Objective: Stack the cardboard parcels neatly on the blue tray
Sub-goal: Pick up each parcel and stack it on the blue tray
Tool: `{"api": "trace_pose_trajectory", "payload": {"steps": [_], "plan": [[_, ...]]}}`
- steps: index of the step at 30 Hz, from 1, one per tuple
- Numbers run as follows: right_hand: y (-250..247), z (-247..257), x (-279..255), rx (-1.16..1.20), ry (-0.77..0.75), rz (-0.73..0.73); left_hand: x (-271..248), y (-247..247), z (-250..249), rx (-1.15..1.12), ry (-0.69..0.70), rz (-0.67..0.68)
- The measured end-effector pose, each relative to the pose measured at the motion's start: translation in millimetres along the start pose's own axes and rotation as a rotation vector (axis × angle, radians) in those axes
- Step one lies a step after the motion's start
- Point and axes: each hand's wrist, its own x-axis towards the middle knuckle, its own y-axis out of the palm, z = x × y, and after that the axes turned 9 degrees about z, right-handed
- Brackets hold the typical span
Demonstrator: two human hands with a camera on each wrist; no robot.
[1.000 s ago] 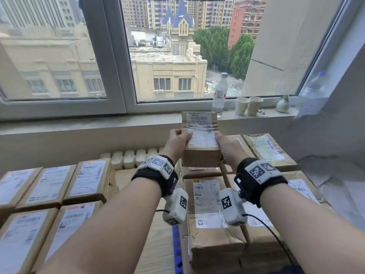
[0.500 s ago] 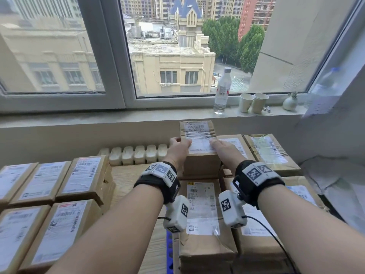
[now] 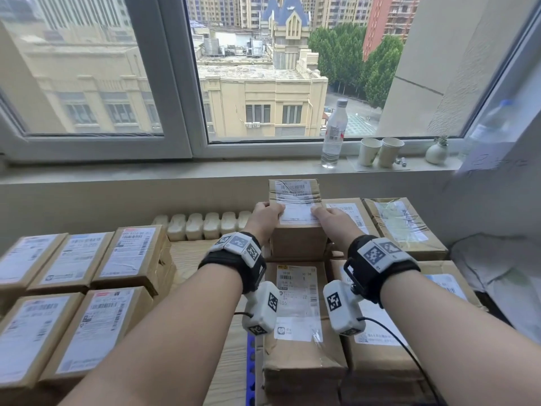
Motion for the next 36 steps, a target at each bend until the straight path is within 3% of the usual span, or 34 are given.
{"api": "trace_pose_trajectory", "payload": {"steps": [4, 9, 15, 21, 28, 36], "plan": [[-1.5, 5.1, -11.4, -0.098, -0.04, -0.048, -6.9, -3.1, -7.3, 0.038, 0.02, -0.019], [-3.1, 11.3, -32.0, -0.478, -0.225, -0.158, -31.4, -6.2, -14.2, 0.311, 0.096, -0.103], [8.8, 9.3, -59.2, -0.87, -0.414, -0.19, -71.1, -16.6, -3.9, 0.818, 0.171, -0.193], [32.3, 2.8, -82.5, -0.92, -0.52, -0.144, -108.8, -30.2, 20.2, 0.908, 0.168, -0.273], [67.4, 11.8, -108.7, -0.844, -0.708, -0.204, -149.8, -55.8, 50.4, 0.943, 0.153, -0.363], [137.2, 22.0, -133.6, -0.915, -0.74, -0.015, -193.3, -109.8, 62.8, 0.928, 0.114, -0.439]]}}
